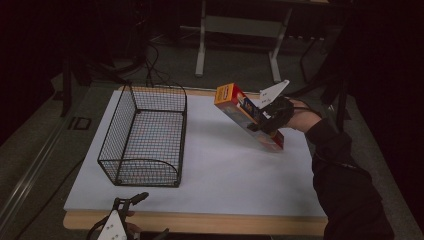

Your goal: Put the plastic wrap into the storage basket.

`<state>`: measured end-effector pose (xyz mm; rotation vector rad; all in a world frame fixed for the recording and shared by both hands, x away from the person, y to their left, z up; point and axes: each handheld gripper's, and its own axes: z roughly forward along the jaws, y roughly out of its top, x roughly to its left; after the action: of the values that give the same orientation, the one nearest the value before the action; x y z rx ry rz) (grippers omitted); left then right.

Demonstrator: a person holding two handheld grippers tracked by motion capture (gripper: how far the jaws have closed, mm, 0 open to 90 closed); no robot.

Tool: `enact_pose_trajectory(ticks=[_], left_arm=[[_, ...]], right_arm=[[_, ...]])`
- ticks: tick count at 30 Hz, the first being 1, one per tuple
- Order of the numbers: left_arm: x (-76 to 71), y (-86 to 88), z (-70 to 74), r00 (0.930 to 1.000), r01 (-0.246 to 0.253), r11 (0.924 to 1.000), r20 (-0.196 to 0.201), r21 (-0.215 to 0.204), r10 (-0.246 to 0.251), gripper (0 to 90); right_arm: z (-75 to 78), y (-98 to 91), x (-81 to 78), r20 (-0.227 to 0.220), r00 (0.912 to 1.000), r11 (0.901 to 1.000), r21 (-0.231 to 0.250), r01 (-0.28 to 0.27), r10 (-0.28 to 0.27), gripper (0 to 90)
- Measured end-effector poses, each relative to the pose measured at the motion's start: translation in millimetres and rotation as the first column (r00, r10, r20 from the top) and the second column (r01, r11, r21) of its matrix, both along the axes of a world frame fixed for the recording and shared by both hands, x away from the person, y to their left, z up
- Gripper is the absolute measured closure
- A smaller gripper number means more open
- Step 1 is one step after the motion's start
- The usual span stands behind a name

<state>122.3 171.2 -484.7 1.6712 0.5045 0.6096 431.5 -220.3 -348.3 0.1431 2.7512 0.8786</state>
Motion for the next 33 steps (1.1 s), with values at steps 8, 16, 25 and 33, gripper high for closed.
enact_pose_trajectory(ticks=[8, 16, 25, 33], left_arm=[[0.3, -1.1, 0.3, 1.0000, 0.006, 1.0000, 0.001, -0.001, -0.006, 0.2], [0.8, -0.2, 0.8, 0.9999, 0.015, 0.9999, 0.005, -0.004, -0.015, 0.2], [2.1, -1.6, 1.0, 0.9994, 0.034, 0.9994, 0.005, -0.004, -0.034, 0.2], [3.9, -4.5, 1.2, 0.9981, 0.061, 0.9982, 0.009, -0.001, -0.061, 0.2]], right_arm=[[13.0, 20.8, -11.8, -0.007, 0.9999, 0.9843, 0.176, 0.016, -0.015, 39.0], [29.3, 57.1, -27.6, -0.003, 0.9912, 0.9297, 0.346, 0.125, -0.132, 39.1], [53.0, 88.9, -40.4, 0.050, 0.9809, 0.8755, 0.461, 0.144, -0.188, 39.1], [68.2, 127.0, -47.9, 0.059, 0.9751, 0.8270, 0.542, 0.148, -0.214, 39.2]])
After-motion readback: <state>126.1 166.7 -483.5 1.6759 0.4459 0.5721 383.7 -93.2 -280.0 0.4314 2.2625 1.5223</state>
